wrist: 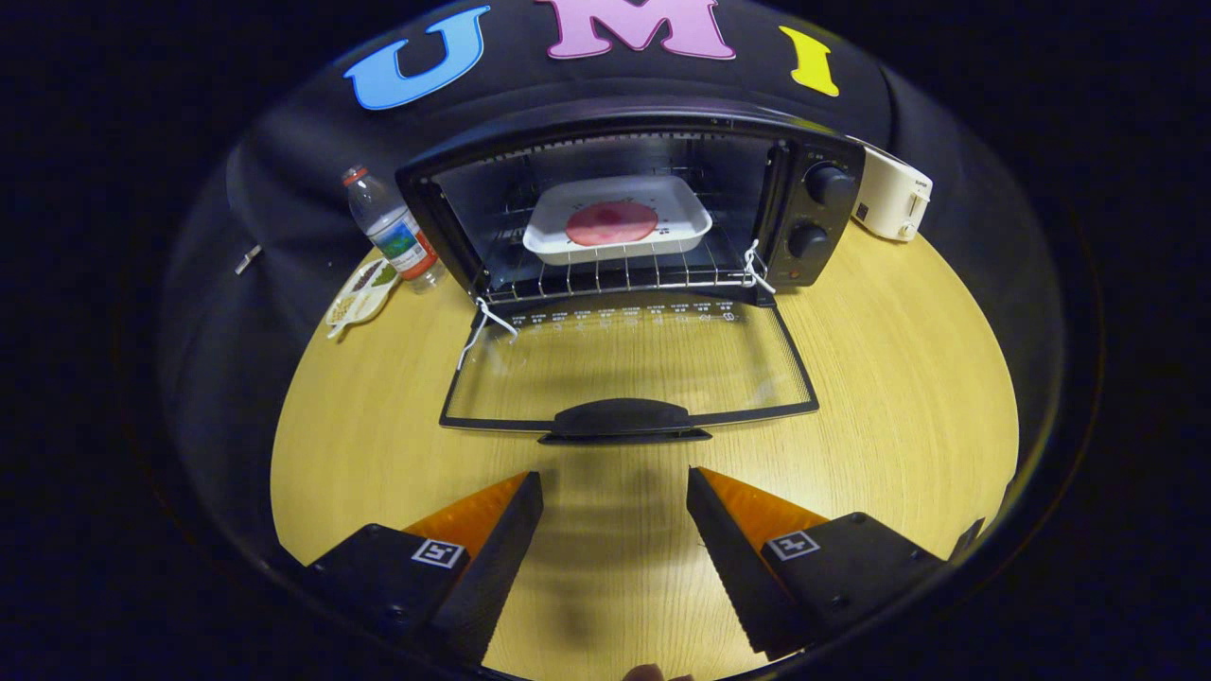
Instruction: Open the toaster oven, put the food inside, and close the toaster oven door.
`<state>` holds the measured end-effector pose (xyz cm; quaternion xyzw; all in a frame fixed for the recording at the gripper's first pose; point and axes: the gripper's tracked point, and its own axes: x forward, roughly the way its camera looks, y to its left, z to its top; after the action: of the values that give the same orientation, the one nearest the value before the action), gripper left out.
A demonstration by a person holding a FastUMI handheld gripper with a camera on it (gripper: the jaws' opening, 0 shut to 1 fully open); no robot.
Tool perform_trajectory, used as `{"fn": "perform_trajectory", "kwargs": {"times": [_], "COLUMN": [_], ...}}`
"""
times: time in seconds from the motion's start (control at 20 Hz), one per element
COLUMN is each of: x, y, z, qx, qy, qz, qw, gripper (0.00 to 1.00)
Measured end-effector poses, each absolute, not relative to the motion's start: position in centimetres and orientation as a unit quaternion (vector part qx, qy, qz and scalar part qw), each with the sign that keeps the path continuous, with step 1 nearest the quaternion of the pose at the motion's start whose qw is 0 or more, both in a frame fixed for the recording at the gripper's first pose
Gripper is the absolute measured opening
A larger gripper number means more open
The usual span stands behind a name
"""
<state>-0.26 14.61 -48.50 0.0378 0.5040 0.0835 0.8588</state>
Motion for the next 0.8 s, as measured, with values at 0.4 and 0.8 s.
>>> {"fn": "perform_trajectory", "kwargs": {"times": [0.4,0.8], "x": [1.5,1.7], "y": [14.9,14.7], "z": [-51.9,-49.7], "qx": [0.027,0.038], "qy": [0.523,0.526], "qz": [0.059,0.061], "qw": [0.85,0.847], "gripper": [1.0,0.99]}}
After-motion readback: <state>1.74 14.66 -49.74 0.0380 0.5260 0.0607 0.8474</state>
